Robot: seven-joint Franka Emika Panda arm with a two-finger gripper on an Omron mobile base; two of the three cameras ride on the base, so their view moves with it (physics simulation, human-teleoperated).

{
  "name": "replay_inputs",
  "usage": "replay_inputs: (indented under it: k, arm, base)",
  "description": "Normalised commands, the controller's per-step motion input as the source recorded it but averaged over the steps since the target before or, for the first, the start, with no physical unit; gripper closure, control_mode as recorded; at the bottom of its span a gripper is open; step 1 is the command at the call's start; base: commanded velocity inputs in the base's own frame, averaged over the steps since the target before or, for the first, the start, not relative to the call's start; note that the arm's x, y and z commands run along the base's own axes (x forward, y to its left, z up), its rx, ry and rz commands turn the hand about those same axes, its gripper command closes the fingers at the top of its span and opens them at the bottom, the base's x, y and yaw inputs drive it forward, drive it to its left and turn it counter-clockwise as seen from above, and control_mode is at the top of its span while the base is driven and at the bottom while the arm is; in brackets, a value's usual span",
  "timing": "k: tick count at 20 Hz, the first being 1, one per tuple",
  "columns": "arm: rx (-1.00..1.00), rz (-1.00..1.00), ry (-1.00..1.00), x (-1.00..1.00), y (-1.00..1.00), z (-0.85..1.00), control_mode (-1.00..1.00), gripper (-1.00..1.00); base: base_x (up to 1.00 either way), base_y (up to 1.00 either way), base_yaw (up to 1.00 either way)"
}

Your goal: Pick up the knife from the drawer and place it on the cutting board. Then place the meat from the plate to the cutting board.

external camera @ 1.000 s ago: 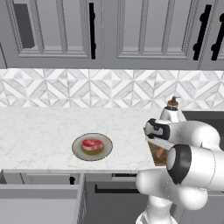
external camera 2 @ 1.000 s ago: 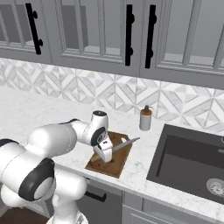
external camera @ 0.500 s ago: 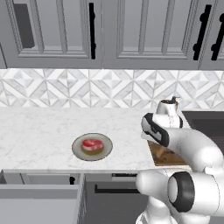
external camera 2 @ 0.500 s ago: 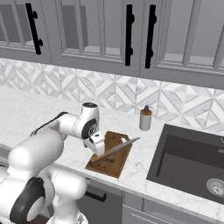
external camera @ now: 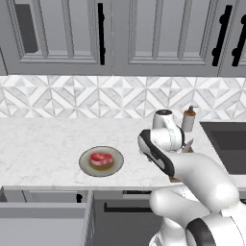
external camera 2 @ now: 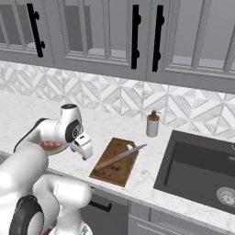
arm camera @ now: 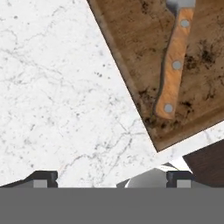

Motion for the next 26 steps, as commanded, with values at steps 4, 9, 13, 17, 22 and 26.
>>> replay_inputs:
  k: [4, 9, 13, 17, 22, 26]
  arm:
    - [-0.05, 0.31, 0.00, 0.00, 0.26, 0.00, -1.00, -1.00]
    - [-0.03, 0.41, 0.04, 0.00, 0.11, 0.00, -1.00, -1.00]
    - [-0.02, 0.47, 0.05, 0.00, 0.00, 0.00, -1.00, -1.00]
    - [0.00, 0.46, 0.06, 0.17, 0.18, 0.00, -1.00, -1.00]
    - [0.00, 0.40, 0.05, 0.32, 0.40, 0.00, -1.00, -1.00]
    - [0.00, 0.32, 0.04, 0.48, 0.58, 0.00, -1.00, -1.00]
  base:
    - [0.00, 0.00, 0.00]
    - [0.00, 0.00, 0.00]
    - [0.00, 0.00, 0.00]
    - [0.00, 0.00, 0.00]
    - [0.00, 0.00, 0.00]
    - [0.00, 0.00, 0.00]
